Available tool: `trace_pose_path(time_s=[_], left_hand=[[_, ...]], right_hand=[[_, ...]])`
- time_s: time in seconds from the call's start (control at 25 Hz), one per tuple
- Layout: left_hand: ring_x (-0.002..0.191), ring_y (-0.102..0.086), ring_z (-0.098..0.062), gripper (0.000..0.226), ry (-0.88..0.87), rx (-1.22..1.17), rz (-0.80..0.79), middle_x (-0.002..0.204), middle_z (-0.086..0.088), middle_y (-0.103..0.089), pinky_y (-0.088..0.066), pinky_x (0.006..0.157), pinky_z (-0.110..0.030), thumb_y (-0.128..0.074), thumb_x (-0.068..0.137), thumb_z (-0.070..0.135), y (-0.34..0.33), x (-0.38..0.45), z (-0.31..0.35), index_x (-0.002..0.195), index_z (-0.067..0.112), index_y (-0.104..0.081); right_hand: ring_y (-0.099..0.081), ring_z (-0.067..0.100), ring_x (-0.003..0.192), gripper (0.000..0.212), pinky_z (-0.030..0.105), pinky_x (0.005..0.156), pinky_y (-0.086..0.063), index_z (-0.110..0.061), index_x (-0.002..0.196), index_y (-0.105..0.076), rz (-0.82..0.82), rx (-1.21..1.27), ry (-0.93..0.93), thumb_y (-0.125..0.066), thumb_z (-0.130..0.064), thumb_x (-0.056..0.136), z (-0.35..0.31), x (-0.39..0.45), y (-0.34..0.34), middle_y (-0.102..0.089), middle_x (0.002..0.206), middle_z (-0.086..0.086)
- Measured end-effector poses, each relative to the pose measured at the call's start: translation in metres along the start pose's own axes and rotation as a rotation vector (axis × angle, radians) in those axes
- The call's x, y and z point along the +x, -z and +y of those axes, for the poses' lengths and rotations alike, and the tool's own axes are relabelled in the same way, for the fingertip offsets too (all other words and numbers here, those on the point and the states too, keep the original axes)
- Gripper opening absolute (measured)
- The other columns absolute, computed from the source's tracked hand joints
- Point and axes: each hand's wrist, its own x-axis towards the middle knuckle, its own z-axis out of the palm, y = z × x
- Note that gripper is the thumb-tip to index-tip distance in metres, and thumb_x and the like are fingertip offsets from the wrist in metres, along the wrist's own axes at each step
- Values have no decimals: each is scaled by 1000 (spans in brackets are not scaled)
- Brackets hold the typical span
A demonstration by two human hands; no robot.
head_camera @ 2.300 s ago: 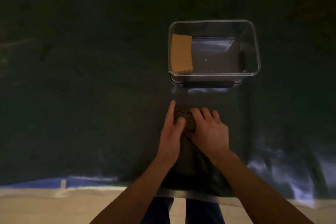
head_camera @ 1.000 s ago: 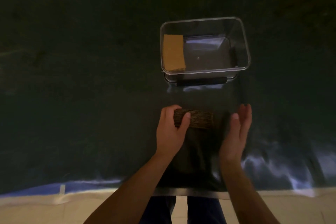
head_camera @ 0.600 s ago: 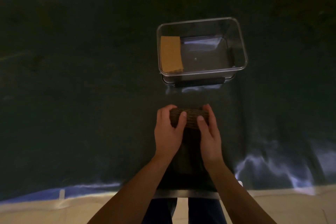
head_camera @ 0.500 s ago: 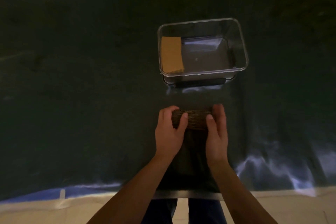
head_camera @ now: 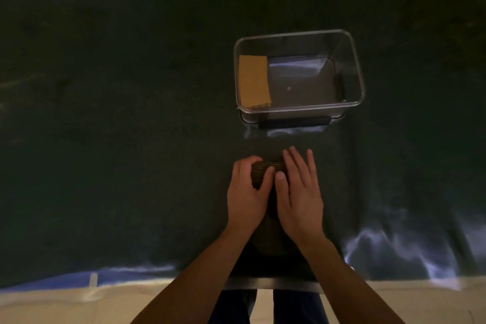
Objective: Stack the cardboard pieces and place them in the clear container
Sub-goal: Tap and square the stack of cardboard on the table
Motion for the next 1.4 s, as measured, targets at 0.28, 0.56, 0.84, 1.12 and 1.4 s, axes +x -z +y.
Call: trace_pose_path(time_s=[0.28,0.56,0.84,1.12,1.4], left_hand=[[91,-53,3,32,-20,17,-32,111,9,-54,-39,74,-6,-54,88,50,2,1,-4,114,30,-53],[89,-53,7,34,-25,33,-35,111,11,-53,-38,72,-3,-49,90,53,2,2,-2,115,30,-53],[93,-53,1,35,-36,49,-48,113,8,-54,-38,75,-5,-51,92,49,3,2,-4,117,25,-54],[96,-54,-1,38,-50,58,-53,113,7,-54,-40,78,-8,-47,92,54,3,1,-4,117,25,-54],[98,-53,-8,31,-157,202,-27,107,11,-55,-51,88,-38,-46,95,50,7,1,-8,112,25,-53]], right_hand=[[0,25,153,68,49,122,5,-14,156,-13,-104,-530,310,-24,-52,101,11,-8,14,-11,166,8],[-2,27,153,81,54,122,-11,-10,156,-11,-87,-506,309,-49,-43,93,17,-16,11,-6,165,11],[-17,28,151,77,49,121,-17,-8,154,-26,-166,-514,331,-57,-40,92,20,-11,11,-24,162,14],[-61,31,108,66,47,82,-57,-27,138,-44,-227,-418,213,-70,-50,82,30,19,25,-52,140,4],[-68,22,83,57,36,54,-58,-29,126,-47,-252,-396,229,-68,-56,80,35,23,22,-54,129,-1]])
